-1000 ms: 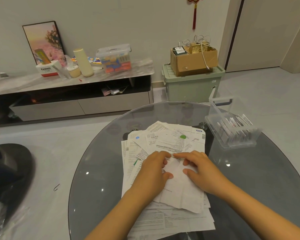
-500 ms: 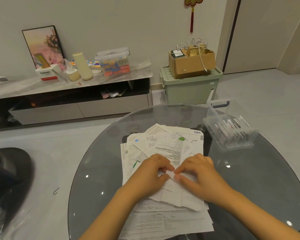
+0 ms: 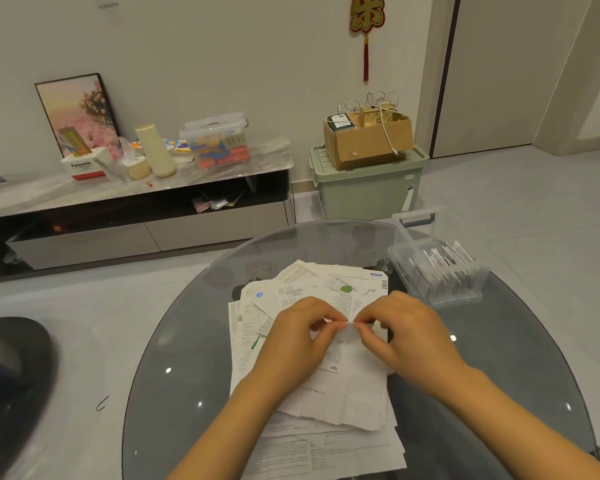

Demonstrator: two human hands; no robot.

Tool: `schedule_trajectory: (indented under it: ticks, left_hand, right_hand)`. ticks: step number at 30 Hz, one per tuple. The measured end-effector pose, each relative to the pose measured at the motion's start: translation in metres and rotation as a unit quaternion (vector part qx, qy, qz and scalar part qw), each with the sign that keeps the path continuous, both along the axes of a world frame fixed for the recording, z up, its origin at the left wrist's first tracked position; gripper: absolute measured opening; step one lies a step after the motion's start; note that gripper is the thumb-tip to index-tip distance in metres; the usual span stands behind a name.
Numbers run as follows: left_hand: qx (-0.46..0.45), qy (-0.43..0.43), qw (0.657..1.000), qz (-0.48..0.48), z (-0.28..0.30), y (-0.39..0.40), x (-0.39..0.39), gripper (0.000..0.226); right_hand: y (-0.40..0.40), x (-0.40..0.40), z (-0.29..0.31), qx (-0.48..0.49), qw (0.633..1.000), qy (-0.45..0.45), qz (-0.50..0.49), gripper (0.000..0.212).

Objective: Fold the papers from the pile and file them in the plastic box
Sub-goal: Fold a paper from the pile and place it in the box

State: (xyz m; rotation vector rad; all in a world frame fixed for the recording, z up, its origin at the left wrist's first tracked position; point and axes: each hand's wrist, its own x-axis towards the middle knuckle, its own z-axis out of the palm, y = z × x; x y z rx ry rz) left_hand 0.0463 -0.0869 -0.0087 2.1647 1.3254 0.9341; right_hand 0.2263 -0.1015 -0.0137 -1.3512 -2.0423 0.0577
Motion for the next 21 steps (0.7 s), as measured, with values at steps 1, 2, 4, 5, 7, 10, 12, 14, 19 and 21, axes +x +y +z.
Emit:
schedule_trajectory:
  ticks: [1,2,4,5,7,10,12,14,19,21]
  left_hand:
    - [0.007,-0.002,1.0,0.001,0.004,0.002,0.005,0.008]
    - [0.015,-0.001,1.0,0.002,0.008,0.004,0.009,0.007]
    - [0.024,0.007,1.0,0.005,0.016,0.01,0.018,0.007]
    - [0.025,0.009,1.0,0.005,0.019,0.013,0.024,0.008]
    - [0.028,0.011,1.0,0.004,0.025,0.021,0.034,0.01]
    - [0.028,0.01,1.0,-0.005,0.034,0.034,0.052,0.012]
    - [0.023,-0.001,1.0,-0.016,0.04,0.042,0.065,0.012]
    - [0.022,-0.014,0.999,-0.026,0.045,0.048,0.073,0.012]
    - [0.02,-0.036,0.997,-0.063,0.057,0.07,0.099,0.013]
    - [0.012,-0.04,0.996,-0.081,0.063,0.079,0.113,0.013]
  right_hand:
    - [0.002,0.004,0.003,0.011,1.0,0.002,-0.006,0.006]
    - [0.004,0.007,0.005,0.02,1.0,0.004,-0.01,0.006]
    - [0.007,0.012,0.008,0.022,1.0,0.018,-0.014,0.006]
    - [0.009,0.017,0.01,0.023,0.999,0.024,-0.018,0.006]
    - [0.013,0.025,0.014,0.028,0.999,0.032,-0.031,0.006]
    - [0.018,0.04,0.022,0.023,0.997,0.041,-0.054,0.006]
    - [0.022,0.05,0.028,0.02,0.996,0.045,-0.074,0.006]
    - [0.025,0.056,0.032,0.02,0.994,0.052,-0.089,0.006]
    - [0.035,0.075,0.041,0.03,0.989,0.08,-0.12,0.006]
    - [0.04,0.084,0.044,0.032,0.985,0.092,-0.146,0.007]
